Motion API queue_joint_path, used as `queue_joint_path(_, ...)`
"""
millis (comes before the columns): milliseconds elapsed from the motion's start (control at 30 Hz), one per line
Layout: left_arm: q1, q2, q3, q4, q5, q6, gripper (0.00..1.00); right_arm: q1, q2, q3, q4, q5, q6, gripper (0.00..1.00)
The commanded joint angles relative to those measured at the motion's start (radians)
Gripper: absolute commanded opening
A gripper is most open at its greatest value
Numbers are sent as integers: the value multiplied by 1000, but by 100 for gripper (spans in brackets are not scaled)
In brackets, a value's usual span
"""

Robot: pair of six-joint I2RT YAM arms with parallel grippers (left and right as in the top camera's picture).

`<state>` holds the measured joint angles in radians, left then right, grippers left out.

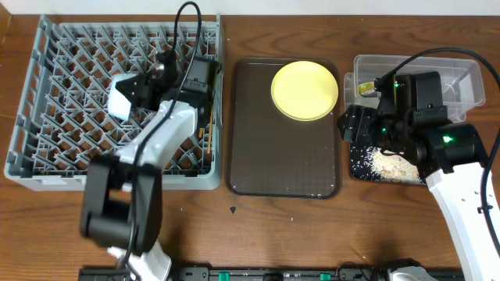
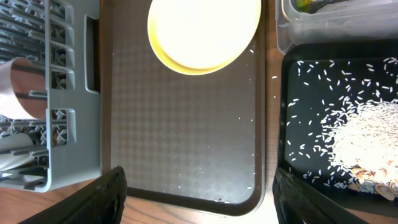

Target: Sort waste into correct bins and load items into the dishwasher

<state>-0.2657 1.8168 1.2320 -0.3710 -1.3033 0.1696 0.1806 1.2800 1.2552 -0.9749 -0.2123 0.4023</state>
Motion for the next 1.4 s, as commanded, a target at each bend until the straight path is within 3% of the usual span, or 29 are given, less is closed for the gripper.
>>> queue_joint_path(0,-46,-135,2,-29,190,-10,58,-4,-5,9,2,-2,9,73)
queue_joint_path(167,-80,-238,2,-128,426,-96,57,-4,-5,9,2,-1,9,73)
queue_joint_path(300,-76,-264,2,-197,440,-178,52,-3,-5,9,-9,-2,9,73)
queue_joint_path(433,-77,-262,2,-241,488,-180,53,-4,-5,9,-13,-2,9,73)
queue_joint_path(567,-77,-265,3,-286,512,-257,54,-3,-5,9,-13,-2,9,73)
queue_joint_path(633,-77,-277,4,-300,616,-258,54,-3,-5,8,-13,-2,9,73)
queue_joint_path(733,-79,-332,5,-301,958,-259,54,-3,-5,8,-13,-2,9,73)
queue_joint_path(833,-82,-372,5,-251,1286,-346,53,-3,-5,8,-13,-2,9,73)
queue_joint_path(933,-101,-364,4,-175,1472,-383,53,-3,-5,8,-13,-2,9,73)
queue_joint_path(1267,-194,-133,4,71,1601,-550,53,-3,-4,8,-10,15,8,73)
queue_joint_path(1300,-202,-111,5,79,1602,-549,53,-3,-2,5,-2,33,9,71)
queue_joint_path(1367,-212,-87,4,81,1601,-549,50,-2,10,-3,27,44,8,51)
